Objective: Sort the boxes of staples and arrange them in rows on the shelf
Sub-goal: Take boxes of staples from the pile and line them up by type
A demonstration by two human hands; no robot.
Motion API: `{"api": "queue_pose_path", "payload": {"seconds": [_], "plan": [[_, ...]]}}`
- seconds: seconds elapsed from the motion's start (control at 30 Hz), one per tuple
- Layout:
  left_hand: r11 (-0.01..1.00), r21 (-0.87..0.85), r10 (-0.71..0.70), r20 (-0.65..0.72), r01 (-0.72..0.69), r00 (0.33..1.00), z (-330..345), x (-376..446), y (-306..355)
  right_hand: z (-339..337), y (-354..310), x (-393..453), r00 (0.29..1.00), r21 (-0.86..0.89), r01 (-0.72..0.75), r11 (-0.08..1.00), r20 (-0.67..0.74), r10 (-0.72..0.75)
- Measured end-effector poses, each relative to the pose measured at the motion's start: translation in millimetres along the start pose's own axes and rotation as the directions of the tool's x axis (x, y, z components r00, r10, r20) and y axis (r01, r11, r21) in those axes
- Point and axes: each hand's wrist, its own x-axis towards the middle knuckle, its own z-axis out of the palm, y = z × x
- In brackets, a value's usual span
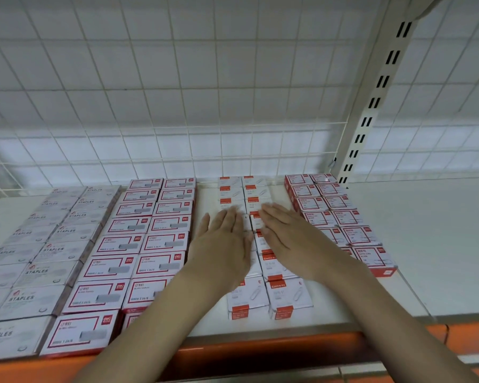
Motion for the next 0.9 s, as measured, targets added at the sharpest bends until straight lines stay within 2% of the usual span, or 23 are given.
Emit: {"api": "queue_pose_path", "payload": {"seconds": [0.13, 0.9], "plan": [[0.999, -0.036, 0.026, 0.039, -0.024, 0.999, 4.4, -7.8, 3.8, 5.5, -5.2, -10.6, 1.000, -0.005, 0.004, 1.000, 0.009, -0.004], [0.997, -0.058, 0.044, 0.028, -0.042, 0.999, 8.9, -9.2, -1.1, 15.7, -7.3, -10.8, 1.000, -0.060, 0.029, 0.998, 0.014, -0.028]]}}
